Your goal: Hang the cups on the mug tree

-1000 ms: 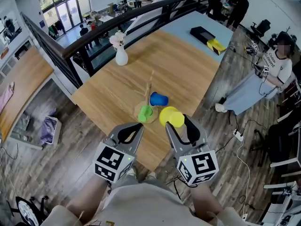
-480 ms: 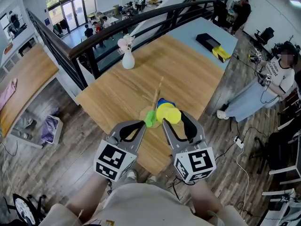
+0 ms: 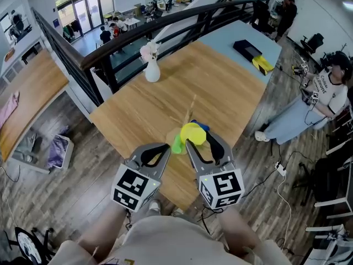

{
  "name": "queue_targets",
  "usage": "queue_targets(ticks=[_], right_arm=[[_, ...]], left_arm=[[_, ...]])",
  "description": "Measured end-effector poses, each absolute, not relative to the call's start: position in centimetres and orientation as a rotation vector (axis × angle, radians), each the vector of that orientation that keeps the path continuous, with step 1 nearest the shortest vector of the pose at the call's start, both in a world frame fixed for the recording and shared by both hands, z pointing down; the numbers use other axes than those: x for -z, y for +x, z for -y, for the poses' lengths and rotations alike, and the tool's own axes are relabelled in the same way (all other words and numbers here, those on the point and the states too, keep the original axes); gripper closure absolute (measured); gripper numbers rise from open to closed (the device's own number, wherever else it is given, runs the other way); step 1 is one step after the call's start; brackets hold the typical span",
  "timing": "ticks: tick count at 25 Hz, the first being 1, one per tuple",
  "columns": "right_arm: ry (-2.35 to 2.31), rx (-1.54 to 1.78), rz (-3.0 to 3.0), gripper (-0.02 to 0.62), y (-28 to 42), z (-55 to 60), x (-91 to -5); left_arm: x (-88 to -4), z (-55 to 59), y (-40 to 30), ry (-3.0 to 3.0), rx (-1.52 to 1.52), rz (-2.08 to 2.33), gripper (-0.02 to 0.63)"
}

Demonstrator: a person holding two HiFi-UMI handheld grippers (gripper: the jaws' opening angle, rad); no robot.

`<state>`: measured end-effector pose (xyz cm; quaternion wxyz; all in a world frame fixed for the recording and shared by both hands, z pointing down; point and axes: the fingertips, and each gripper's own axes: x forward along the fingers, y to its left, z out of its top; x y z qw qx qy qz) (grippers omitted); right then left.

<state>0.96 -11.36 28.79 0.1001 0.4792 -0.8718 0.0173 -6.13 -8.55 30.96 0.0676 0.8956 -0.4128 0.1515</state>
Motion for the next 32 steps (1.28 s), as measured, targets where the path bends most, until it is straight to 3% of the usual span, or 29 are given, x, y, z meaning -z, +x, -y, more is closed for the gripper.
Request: queue_targets(ticks=[32], right_arm=[[1.332, -0.297, 2.436, 0.346, -0.8, 17.1, -39.1]], left_arm=[[-35.5, 14.2, -9.2, 2.555, -0.471, 1.284, 0.603]])
